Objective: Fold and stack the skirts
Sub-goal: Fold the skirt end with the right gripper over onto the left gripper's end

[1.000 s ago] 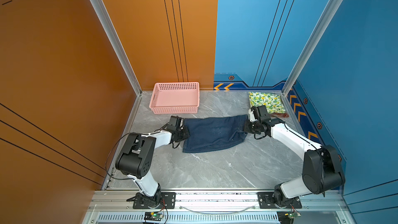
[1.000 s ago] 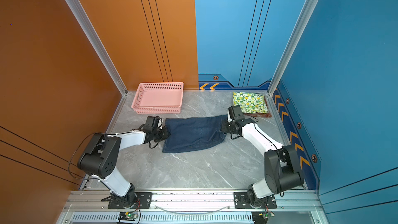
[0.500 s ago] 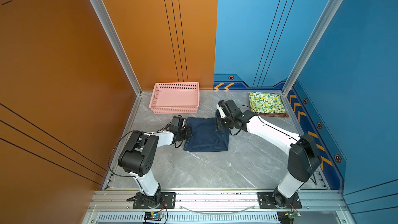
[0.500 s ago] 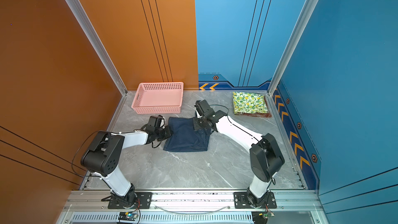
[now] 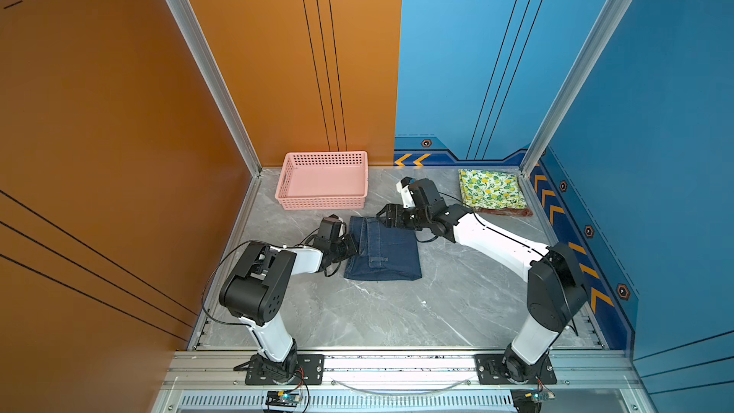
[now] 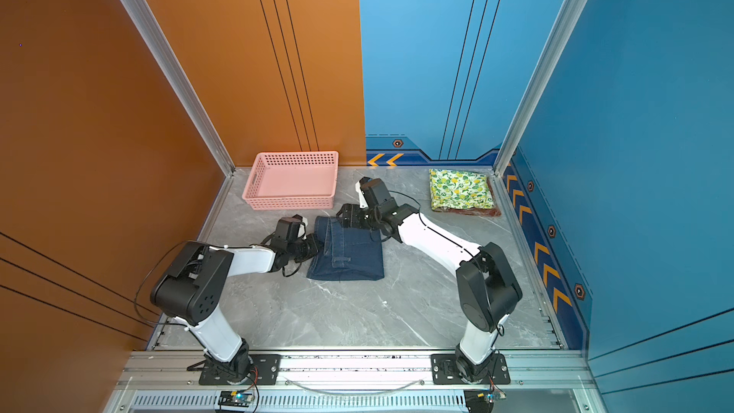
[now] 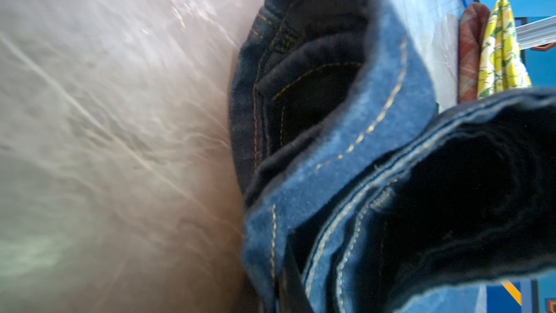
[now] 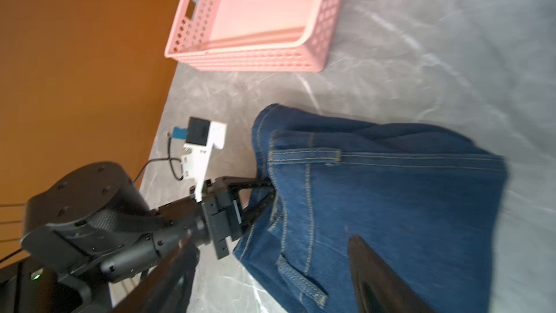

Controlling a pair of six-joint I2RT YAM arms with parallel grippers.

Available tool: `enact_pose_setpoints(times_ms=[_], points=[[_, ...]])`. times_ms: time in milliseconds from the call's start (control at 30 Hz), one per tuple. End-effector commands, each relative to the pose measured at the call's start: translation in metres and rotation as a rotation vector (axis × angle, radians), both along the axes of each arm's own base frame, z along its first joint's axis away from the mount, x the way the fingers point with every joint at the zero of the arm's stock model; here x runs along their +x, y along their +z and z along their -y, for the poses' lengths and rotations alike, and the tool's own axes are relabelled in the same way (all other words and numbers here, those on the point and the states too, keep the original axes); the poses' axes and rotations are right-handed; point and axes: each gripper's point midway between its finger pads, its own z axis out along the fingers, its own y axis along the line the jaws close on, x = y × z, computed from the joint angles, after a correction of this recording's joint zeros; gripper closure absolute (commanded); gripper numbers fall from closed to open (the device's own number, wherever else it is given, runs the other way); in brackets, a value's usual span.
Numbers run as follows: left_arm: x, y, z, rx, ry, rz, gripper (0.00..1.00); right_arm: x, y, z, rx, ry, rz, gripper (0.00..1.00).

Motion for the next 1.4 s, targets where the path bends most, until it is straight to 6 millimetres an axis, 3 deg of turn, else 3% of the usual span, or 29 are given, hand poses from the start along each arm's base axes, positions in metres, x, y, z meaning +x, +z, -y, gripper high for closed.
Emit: enact_pose_setpoints(times_ms=[0, 100, 200, 233, 633, 1033, 1167, 1367], points=[[-0.065, -0.056, 0.007, 0.023, -0.030, -0.261, 1.00, -0.012, -0.025, 0.033, -0.189, -0.073, -0.024, 0.21], [-0.073, -0.054, 0.024, 0.000, -0.043, -0.256, 1.00, -0.019, -0.038, 0.047, -0.296, -0.097, -0.031, 0.21], [-0.082, -0.051, 0.036, -0.026, -0.052, -0.248, 1.00, -0.026, -0.048, 0.051, -0.391, -0.100, -0.021, 0.21], [-0.085, -0.050, 0.037, -0.031, -0.054, -0.246, 1.00, -0.033, -0.052, 0.044, -0.422, -0.082, -0.015, 0.21], [-0.090, -0.054, 0.035, -0.042, -0.062, -0.240, 1.00, -0.055, -0.104, 0.023, -0.594, -0.068, -0.035, 0.21], [-0.086, -0.056, 0.036, -0.060, -0.064, -0.232, 1.00, -0.060, -0.155, 0.006, -0.679, -0.076, -0.087, 0.25], [-0.085, -0.054, 0.033, -0.064, -0.060, -0.229, 1.00, -0.062, -0.167, 0.009, -0.705, -0.084, -0.107, 0.42], [-0.084, -0.055, 0.031, -0.067, -0.056, -0.229, 1.00, -0.057, -0.151, 0.010, -0.688, -0.088, -0.079, 0.97]])
